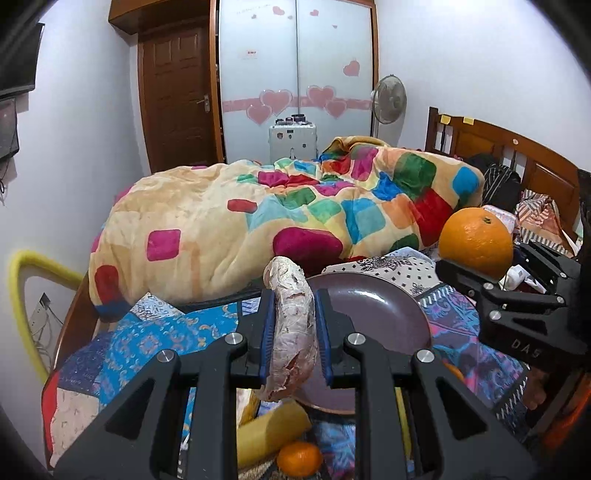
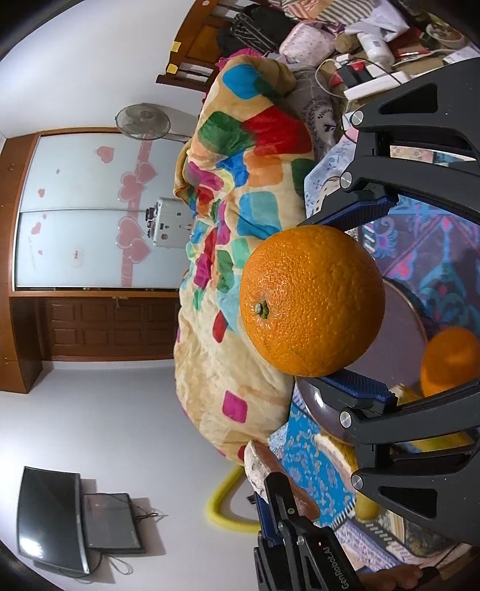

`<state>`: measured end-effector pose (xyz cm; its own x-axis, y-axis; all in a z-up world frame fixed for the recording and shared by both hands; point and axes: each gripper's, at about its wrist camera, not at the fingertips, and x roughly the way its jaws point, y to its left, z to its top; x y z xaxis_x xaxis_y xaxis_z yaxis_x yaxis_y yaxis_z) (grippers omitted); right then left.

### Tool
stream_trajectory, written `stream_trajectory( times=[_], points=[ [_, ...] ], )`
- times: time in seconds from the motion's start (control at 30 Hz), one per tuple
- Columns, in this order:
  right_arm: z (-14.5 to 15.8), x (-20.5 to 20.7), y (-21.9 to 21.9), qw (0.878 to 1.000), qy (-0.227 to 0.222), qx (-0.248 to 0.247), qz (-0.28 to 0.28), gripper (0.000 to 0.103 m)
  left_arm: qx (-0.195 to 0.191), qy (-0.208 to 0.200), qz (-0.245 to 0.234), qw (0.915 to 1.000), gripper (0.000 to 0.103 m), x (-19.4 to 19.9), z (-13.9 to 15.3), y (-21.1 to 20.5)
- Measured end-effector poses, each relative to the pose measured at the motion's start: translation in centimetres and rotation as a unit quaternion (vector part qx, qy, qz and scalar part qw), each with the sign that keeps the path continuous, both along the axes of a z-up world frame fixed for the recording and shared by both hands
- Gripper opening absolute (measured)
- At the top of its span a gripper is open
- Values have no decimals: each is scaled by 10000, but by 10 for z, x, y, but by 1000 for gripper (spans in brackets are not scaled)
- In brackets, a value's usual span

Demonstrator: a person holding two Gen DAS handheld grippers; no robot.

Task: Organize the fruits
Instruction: 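Carry both fruits onto the purple plate and open both tools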

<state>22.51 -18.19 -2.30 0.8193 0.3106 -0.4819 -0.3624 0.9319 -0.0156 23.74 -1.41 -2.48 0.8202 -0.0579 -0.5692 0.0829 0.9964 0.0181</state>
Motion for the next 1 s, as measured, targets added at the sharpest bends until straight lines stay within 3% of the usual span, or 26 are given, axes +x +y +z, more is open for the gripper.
stream_trajectory(
  times=[0.33, 0.57, 0.7, 1.0],
  points=[
    [-26, 45, 16, 9974, 515, -474, 148, 64, 62, 541, -2, 9985, 21, 49, -27, -2],
    [-47, 72, 24, 9899, 1145, -726, 415, 64, 139, 938, -70, 9955, 21, 71, -50, -6],
    [-57, 78, 27, 9858, 1354, -833, 543, 64, 237, 1046, -99, 9942, 21, 79, -58, -9],
    [-68, 88, 35, 9803, 1627, -897, 665, 64, 52, 1259, -171, 9919, 21, 89, -68, -9]
  ],
)
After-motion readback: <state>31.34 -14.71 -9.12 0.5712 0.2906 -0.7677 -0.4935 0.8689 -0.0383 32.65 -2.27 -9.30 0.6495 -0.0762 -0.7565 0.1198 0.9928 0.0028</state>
